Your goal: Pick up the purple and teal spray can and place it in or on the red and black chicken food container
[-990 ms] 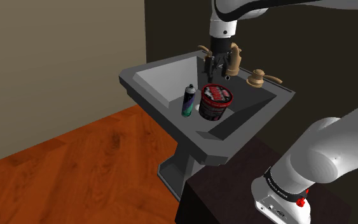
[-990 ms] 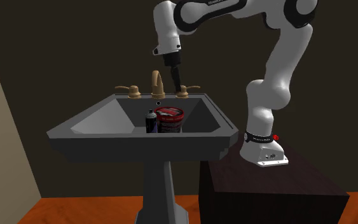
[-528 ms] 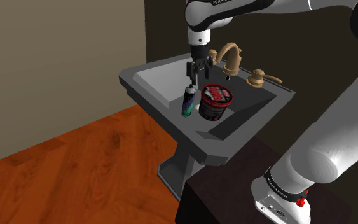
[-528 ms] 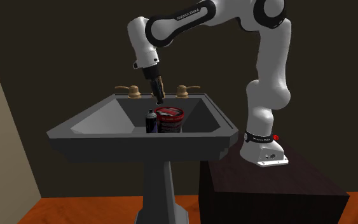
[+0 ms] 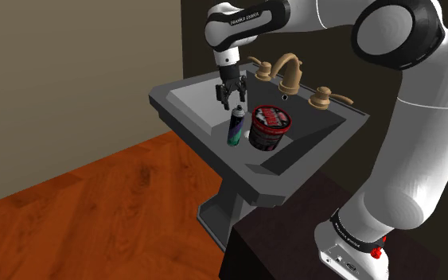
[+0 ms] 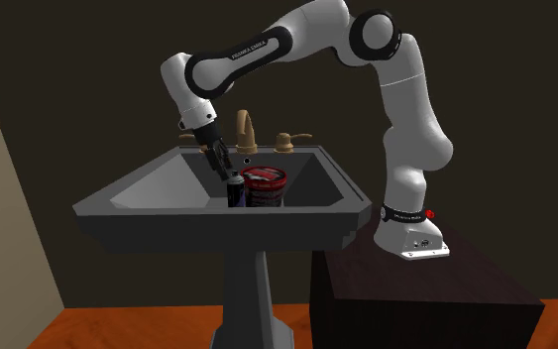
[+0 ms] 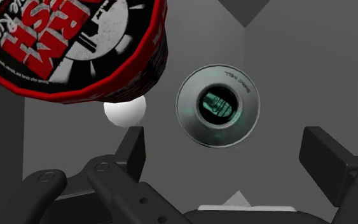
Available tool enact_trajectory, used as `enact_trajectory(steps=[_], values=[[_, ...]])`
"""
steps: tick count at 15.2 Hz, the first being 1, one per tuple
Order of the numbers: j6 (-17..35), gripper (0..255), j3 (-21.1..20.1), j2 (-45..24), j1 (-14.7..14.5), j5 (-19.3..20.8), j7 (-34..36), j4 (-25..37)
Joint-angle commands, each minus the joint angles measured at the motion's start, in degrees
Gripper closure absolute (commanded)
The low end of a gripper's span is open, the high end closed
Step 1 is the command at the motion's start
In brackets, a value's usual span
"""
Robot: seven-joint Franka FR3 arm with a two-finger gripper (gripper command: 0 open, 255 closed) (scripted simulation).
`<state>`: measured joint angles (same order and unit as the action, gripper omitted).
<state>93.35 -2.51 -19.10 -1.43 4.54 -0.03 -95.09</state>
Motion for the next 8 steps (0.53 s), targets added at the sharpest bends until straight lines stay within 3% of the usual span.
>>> enact_trajectory(steps=[1, 8], values=[[1.17, 0, 0.03, -0.67, -0.01, 0.12, 0.10, -0.71], [5.57, 0, 0.12, -0.16, 0.19, 0.22, 0.19, -5.62]])
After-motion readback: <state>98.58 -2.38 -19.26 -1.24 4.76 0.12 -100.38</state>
